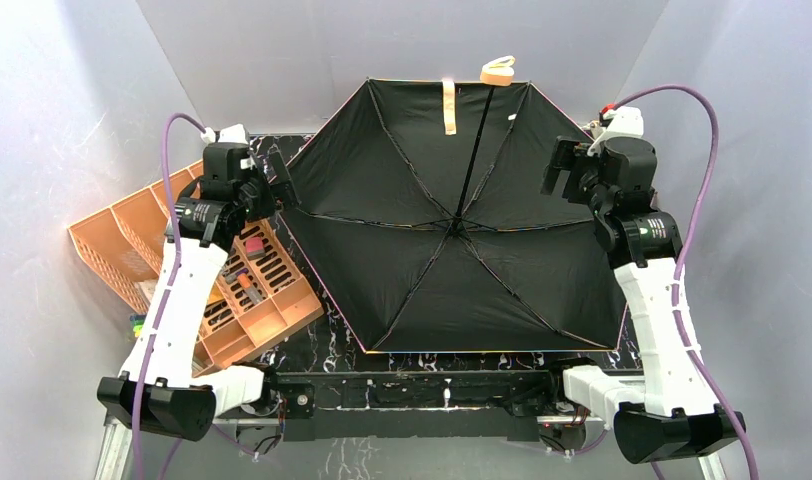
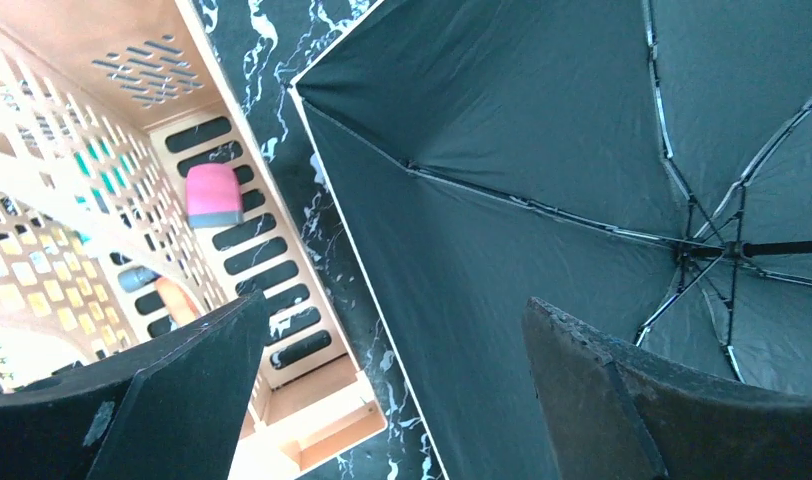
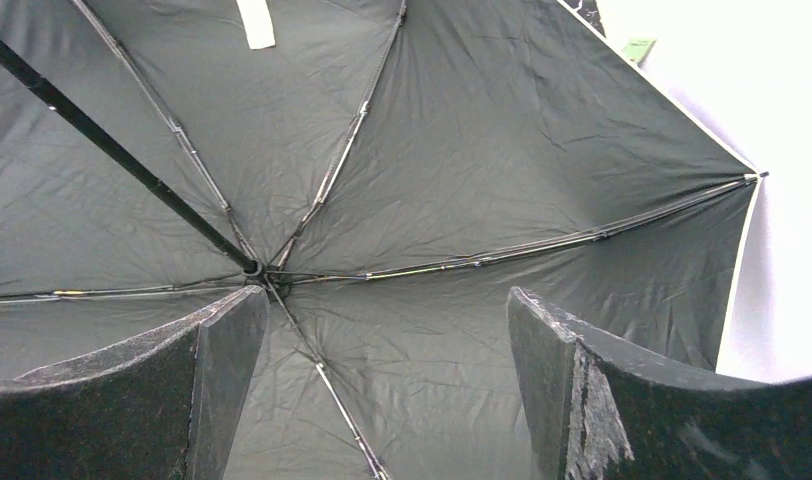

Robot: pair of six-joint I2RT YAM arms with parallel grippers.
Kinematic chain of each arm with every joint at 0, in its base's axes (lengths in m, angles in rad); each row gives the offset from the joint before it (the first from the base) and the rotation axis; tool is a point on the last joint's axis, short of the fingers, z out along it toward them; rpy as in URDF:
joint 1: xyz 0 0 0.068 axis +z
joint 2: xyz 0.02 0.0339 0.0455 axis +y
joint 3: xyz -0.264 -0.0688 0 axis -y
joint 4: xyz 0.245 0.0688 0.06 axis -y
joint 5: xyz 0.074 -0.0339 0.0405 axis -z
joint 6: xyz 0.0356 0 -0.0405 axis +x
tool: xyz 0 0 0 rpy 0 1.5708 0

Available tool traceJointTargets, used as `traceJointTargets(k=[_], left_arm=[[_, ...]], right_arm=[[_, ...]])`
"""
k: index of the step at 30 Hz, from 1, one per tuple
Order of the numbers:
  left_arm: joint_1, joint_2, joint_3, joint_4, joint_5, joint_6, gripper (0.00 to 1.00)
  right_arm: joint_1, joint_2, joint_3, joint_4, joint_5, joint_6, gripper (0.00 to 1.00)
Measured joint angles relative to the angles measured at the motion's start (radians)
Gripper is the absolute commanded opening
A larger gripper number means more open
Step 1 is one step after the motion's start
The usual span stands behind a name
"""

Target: Put away the umbrella

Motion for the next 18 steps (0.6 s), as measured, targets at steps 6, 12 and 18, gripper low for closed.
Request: traceJointTargets(k=[6, 12, 18], left_arm=[[0.035, 0.007, 0.031, 0.027, 0.1, 0.015, 0.98], [0.047, 0.01, 0.036, 0.054, 0.217, 0.037, 0.98], [0.048, 0.01, 0.031, 0.082, 0.31, 0.061, 0.98]], right_arm=[[-0.03, 0.002, 0.011, -0.004, -0.085, 0.042, 0.98], [-0.04, -0.023, -0.048, 0.051, -0.223, 0.071, 0.98], [-0.042, -0.076, -0.2, 0.161, -0.347, 0.072, 0.98]])
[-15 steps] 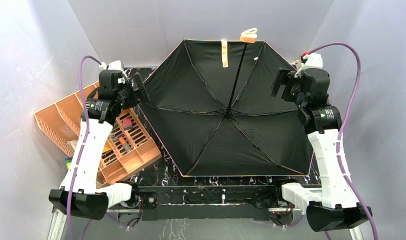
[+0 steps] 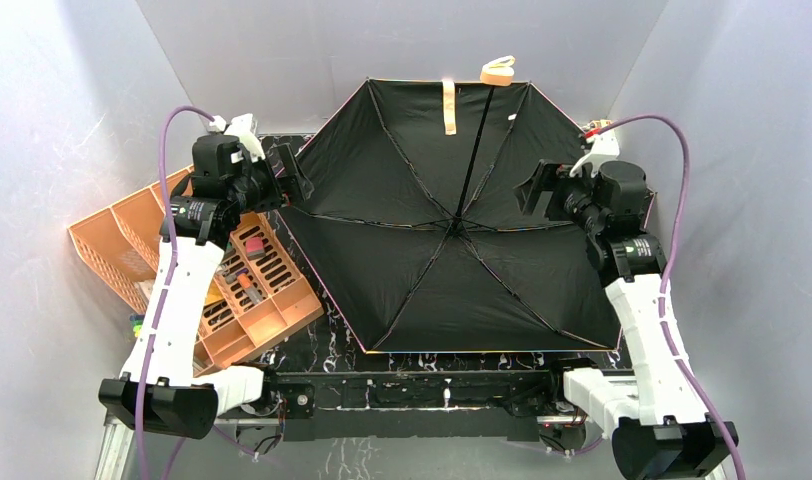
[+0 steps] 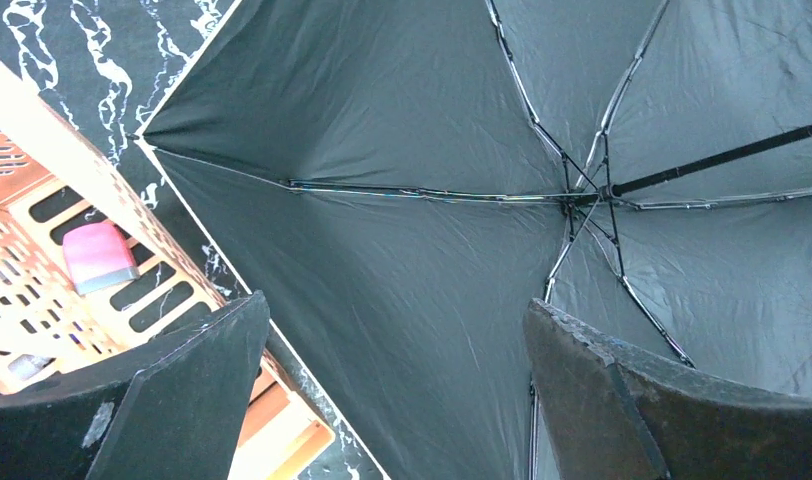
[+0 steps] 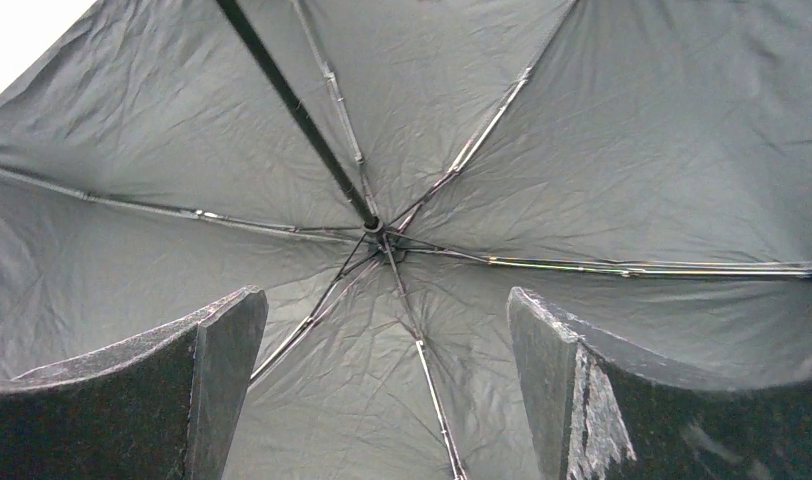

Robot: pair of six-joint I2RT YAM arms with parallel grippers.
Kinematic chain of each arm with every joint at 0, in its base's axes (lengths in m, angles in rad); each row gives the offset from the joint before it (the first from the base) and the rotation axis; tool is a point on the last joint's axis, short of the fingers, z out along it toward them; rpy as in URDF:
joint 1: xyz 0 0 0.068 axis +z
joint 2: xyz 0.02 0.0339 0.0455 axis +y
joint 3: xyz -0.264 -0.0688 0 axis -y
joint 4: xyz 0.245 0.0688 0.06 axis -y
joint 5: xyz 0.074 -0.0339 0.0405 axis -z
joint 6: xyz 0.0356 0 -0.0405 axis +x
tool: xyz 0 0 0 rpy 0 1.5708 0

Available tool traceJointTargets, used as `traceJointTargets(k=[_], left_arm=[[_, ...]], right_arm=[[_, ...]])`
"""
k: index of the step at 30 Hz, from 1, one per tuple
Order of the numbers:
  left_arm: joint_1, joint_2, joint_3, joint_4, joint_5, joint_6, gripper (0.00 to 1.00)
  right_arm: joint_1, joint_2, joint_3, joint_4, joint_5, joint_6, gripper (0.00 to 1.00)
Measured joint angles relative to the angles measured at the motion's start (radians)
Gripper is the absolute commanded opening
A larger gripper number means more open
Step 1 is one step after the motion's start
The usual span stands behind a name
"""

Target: Put away the umbrella

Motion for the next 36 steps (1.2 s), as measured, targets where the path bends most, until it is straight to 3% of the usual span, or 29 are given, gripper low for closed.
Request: traceJointTargets(k=[5, 11, 19, 36], left_arm=[[0.0, 0.0, -0.005, 0.003, 0.042, 0.013, 0.98], [0.001, -0.002, -0.03, 0.004, 0.056, 0.022, 0.98], [0.005, -0.011, -0.03, 0.001, 0.071, 0.029, 0.98], [0.005, -0.025, -0.03, -0.021, 0.086, 0.028, 0.98]], right_arm=[[0.0, -0.021, -0.141, 0.156, -0.115, 0.0, 0.98], [0.0, -0.006, -0.336, 0.483, -0.221, 0.024, 0.98], [0.048, 0.174, -0.406, 0.869, -0.273, 0.008, 0.95], [0.164, 0.563, -0.43, 1.254, -0.259, -0.05, 0.68]])
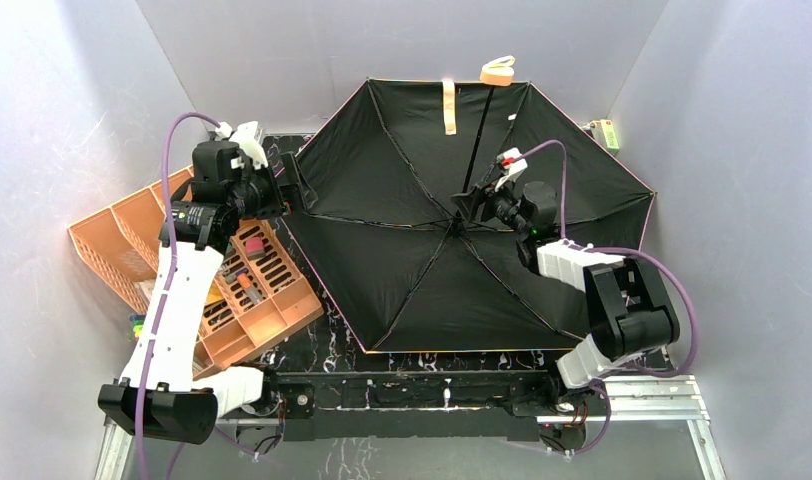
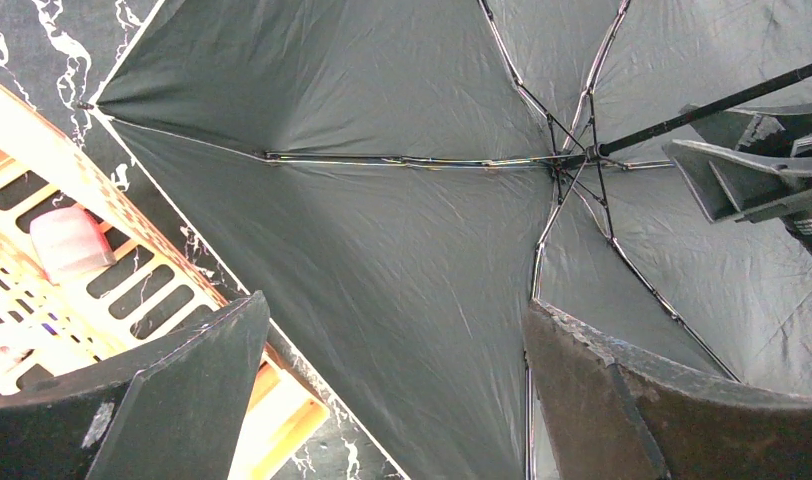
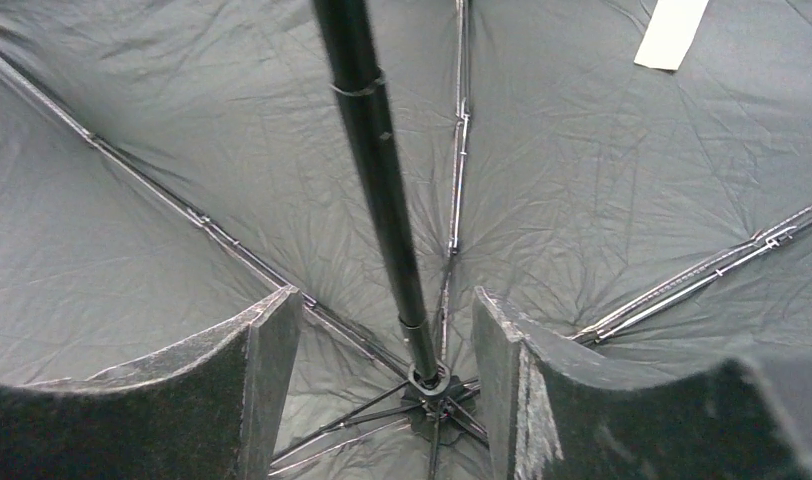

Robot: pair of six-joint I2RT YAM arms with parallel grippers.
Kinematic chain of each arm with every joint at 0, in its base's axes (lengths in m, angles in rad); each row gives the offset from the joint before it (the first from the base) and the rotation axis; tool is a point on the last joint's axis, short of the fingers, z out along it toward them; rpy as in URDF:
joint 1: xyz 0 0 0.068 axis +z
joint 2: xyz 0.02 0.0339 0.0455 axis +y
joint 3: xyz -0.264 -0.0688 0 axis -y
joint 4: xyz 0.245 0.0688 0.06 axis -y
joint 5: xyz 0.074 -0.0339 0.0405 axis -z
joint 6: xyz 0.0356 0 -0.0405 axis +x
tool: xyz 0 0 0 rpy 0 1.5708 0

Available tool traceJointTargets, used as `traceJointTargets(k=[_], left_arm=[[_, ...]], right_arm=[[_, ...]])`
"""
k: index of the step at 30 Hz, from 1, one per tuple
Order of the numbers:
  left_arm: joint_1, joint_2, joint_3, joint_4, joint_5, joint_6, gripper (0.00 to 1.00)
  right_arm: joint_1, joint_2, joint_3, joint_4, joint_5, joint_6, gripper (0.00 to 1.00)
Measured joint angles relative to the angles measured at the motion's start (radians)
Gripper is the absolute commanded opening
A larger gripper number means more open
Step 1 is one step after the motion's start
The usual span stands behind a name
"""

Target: Put away the umbrella

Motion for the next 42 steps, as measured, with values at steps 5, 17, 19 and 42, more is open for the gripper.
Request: traceJointTargets(k=[5, 17, 19, 42], left_arm=[[0.0, 0.0, -0.003, -0.008, 0.001, -0.002, 0.98], [0.0, -0.01, -0.017, -0.011, -0.009, -0.01, 0.98], [0.0, -0.014, -0.017, -0.011, -0.016, -0.017, 0.98], [0.0, -0.031, -0.024, -0.001, 0.016, -0.128, 0.98]], right_arm=[[0.0, 0.074, 0.0, 0.088, 0.032, 0.005, 0.6], [0.002, 0.23, 0.029, 0.19, 0.015, 0.023, 0.35], [0.002, 0.241, 0.039, 0.198, 0.003, 0.022, 0.3], [0.003, 0.159, 0.071, 0.089, -0.108, -0.231, 0.0]])
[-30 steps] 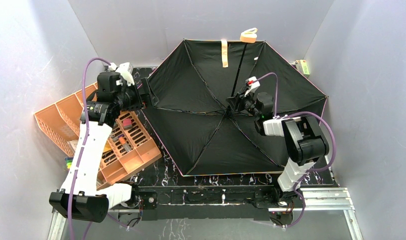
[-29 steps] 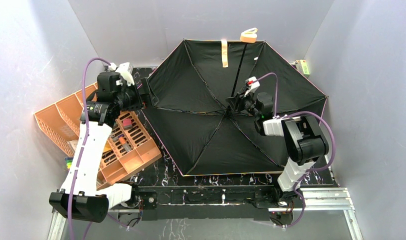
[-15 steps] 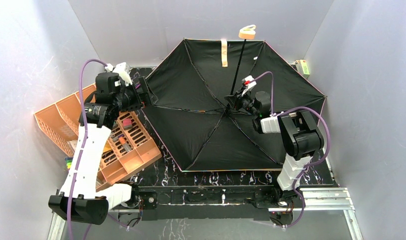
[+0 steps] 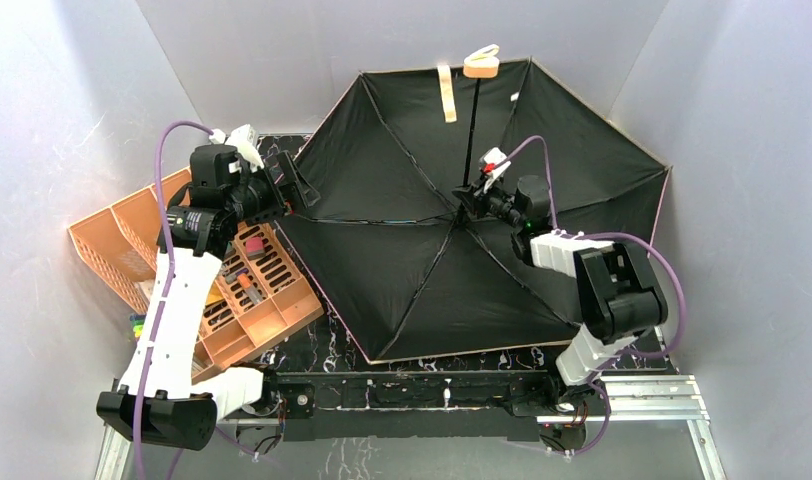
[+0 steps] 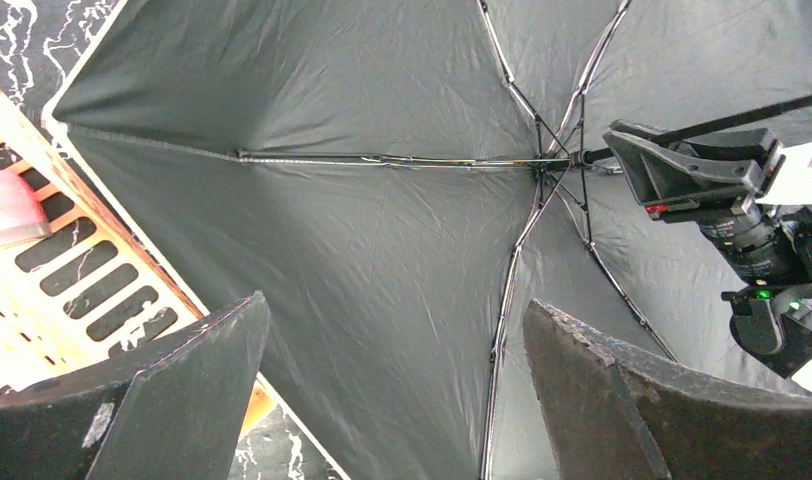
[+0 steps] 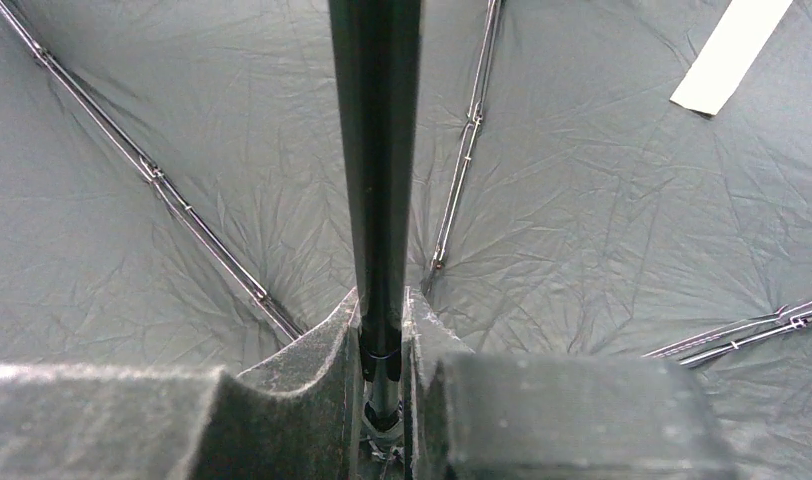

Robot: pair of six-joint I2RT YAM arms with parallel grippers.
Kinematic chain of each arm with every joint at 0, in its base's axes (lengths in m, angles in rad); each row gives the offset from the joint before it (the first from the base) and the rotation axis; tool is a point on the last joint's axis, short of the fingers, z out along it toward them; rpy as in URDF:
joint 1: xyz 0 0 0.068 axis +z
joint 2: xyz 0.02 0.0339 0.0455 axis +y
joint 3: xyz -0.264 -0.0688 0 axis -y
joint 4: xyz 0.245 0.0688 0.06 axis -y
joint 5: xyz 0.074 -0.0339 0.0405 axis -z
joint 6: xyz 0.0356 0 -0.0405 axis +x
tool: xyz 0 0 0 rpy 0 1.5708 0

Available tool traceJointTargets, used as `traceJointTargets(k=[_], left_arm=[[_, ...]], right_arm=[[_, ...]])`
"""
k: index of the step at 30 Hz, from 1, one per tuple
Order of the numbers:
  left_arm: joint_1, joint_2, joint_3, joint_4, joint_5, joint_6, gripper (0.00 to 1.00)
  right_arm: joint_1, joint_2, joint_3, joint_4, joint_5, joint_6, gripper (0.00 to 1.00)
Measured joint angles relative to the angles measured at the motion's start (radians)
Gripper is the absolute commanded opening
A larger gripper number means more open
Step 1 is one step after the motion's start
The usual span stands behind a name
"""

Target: Put away the umbrella

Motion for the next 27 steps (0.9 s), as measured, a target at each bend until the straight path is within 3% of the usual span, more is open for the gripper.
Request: traceJointTargets(k=[7, 13, 16, 20, 27], left_arm=[[0.0, 0.014, 0.062, 0.003, 0.055, -0.034, 0.98], [-0.026, 0.022, 0.13, 0.021, 0.111, -0.041, 0.98], [-0.07, 0.081, 0.218, 0.032, 0.159, -0.03, 0.98], [-0.185, 0.216, 0.418, 0.055, 0.192, 0.009, 0.98], [-0.309, 0.316, 0.55, 0.054, 0.2, 0.036, 0.98]], right_arm=[[0.0, -0.203, 0.025, -0.1, -0.037, -0.28, 0.0], [0.0, -0.316, 0.163, -0.263, -0.069, -0.678, 0.0], [0.001, -0.325, 0.256, -0.401, -0.101, -0.955, 0.0], [0.08, -0.32, 0.344, -0.555, -0.009, -1.373, 0.0], [0.147, -0.287, 0.481, -0.571, 0.045, -1.657, 0.0]])
